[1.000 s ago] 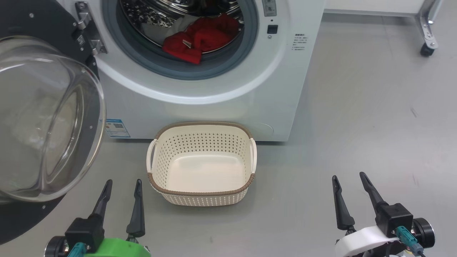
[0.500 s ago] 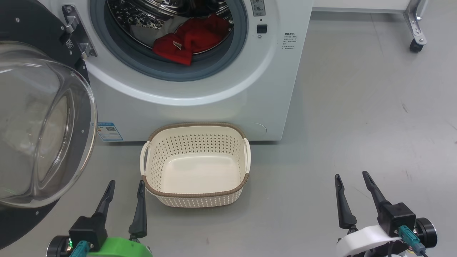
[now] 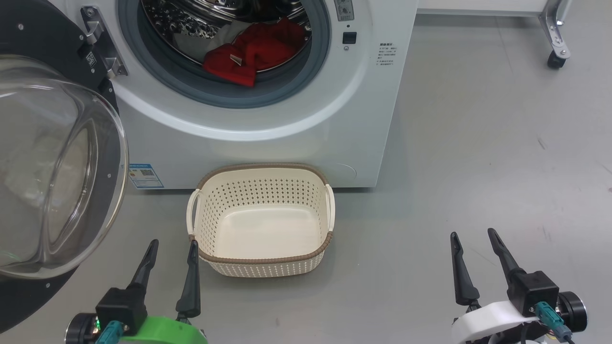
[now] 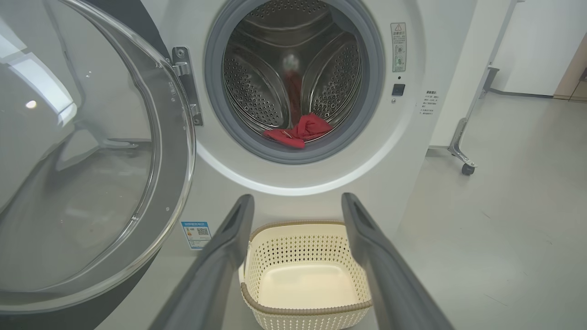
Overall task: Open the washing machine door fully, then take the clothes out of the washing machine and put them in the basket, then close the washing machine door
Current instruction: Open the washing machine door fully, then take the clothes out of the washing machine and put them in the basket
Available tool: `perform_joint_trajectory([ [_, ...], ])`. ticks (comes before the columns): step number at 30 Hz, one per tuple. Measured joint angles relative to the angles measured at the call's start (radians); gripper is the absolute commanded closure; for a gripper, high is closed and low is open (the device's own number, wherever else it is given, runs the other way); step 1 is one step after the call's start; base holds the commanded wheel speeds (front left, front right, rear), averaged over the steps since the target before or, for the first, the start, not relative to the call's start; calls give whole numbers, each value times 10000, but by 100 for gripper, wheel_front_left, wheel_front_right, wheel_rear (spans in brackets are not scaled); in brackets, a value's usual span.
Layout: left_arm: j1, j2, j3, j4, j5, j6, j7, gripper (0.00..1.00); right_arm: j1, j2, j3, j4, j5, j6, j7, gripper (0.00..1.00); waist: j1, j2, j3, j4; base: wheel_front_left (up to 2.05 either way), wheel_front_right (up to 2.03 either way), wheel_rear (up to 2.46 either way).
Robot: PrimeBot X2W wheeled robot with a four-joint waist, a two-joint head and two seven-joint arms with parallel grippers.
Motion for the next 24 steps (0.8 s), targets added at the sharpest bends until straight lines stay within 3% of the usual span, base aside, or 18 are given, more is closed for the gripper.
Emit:
perform_joint_trajectory([
  [24, 0, 4, -92, -201, 88, 50, 44, 0, 3, 31, -31, -73, 6, 10, 0, 0, 0, 0, 115, -215, 48, -48, 0],
])
